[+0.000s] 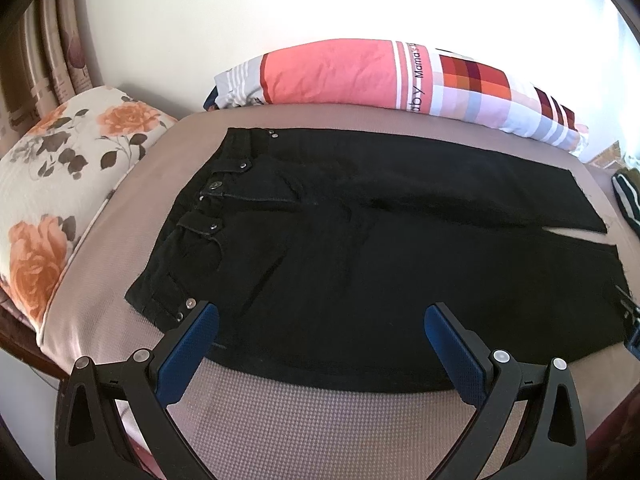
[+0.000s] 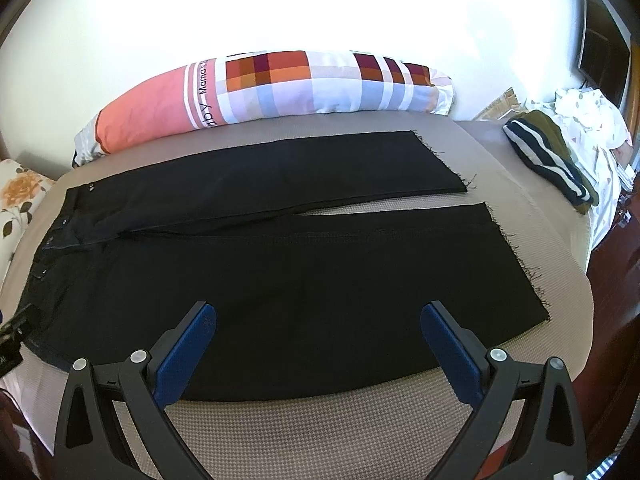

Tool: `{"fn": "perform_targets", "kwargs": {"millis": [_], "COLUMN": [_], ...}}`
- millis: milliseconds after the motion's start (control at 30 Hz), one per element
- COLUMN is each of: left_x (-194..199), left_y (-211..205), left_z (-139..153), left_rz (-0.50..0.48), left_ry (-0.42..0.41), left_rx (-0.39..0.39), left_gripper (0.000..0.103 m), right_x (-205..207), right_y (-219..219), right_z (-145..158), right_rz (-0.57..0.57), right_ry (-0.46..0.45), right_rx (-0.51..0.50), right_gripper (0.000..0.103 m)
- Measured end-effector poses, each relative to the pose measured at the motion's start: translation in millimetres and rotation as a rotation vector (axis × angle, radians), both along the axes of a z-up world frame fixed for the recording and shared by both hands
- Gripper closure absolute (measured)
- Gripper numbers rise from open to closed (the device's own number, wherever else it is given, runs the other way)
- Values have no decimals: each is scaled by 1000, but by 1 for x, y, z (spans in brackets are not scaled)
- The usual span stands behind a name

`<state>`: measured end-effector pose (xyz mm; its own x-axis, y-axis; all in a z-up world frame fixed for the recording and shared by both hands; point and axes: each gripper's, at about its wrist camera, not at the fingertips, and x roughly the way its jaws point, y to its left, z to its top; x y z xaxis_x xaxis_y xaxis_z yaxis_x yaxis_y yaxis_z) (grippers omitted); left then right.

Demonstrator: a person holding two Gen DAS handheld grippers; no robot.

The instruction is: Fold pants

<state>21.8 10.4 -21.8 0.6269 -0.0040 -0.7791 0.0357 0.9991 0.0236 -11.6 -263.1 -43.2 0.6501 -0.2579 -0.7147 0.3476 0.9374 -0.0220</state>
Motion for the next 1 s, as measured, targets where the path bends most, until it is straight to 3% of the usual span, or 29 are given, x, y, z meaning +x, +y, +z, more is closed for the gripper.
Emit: {"fn": "perform_targets", "kwargs": {"millis": [300, 500, 567, 800, 867, 1000], "left_x": [50, 102, 117, 193, 217, 271], "left_y": [51, 104, 120, 164, 172, 185], "left_z": [16, 37, 41, 22, 7, -24], "left_rz": [60, 104, 112, 101, 93, 70], "left_ry": [-11, -35, -49, -10, 23, 130], "left_rx": [-30, -42, -55, -157, -203, -325], "left_gripper": [1, 1, 1, 1, 8, 37], "right_x": [19, 37, 48, 86, 99, 123], "right_y": [-8, -18, -18, -20, -17, -7], "right_z": [0, 9, 7, -7, -11, -21], "right_rz": [44, 113, 117, 100, 95, 101], "right_ry": [36, -49, -25, 29, 49, 84], "right_rx": [103, 237, 231, 260, 261, 245], "right_gripper": [1, 0, 0, 0, 0, 0]}}
